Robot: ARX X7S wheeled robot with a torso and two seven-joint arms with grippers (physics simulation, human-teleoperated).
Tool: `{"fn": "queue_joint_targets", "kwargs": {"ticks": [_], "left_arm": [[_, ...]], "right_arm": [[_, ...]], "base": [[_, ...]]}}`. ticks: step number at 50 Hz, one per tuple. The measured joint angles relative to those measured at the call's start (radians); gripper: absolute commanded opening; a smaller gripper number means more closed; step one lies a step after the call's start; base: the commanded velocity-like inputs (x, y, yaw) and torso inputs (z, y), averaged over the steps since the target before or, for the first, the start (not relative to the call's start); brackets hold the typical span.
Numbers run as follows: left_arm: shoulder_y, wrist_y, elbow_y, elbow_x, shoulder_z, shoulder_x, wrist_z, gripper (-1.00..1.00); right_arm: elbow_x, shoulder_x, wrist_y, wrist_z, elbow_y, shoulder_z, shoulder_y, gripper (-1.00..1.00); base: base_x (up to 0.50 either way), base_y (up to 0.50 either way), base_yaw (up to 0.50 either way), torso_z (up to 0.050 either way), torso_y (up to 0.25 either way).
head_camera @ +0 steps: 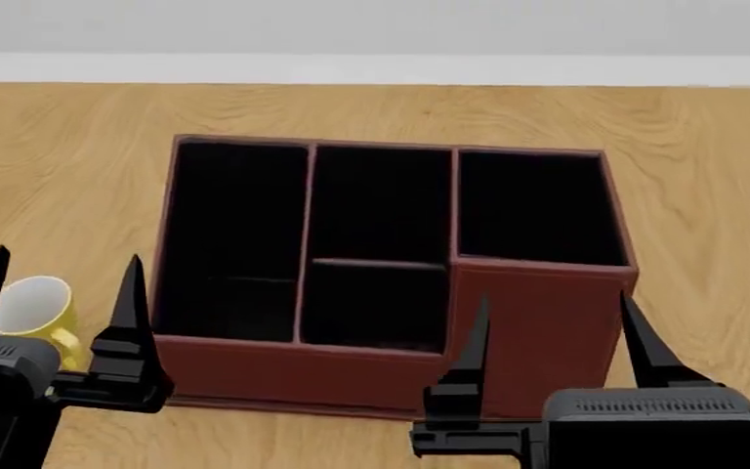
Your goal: Pick up the book and place it in the back compartment of the caddy.
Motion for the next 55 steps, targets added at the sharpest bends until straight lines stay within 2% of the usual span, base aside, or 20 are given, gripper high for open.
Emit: {"fn": "queue_joint_targets", "kwargs": {"ticks": [16, 32, 55], "left_arm": [[0.003, 0.021, 0.001, 0.001, 0.006, -0.006, -0.003, 1.00], [0.003, 0.025, 0.000, -0.007, 0.008, -0.011, -0.010, 1.00], [-0.002, 0.018, -0.004, -0.021, 0.010, -0.014, -0.026, 1.00]], "right_arm": [[0.008, 0.005, -0.005, 0.005, -0.003, 0.001, -0.003, 1.00], [0.019, 0.007, -0.014, 0.011, -0.011, 0.004, -0.009, 1.00], [0.026, 0.013, -0.018, 0.018, -0.014, 0.001, -0.010, 1.00]], "base": [[0.44, 0.00, 0.00, 0.000, 0.001], [0.00, 0.00, 0.00, 0.000, -0.021], [0.00, 0.00, 0.00, 0.000, -0.187]]}}
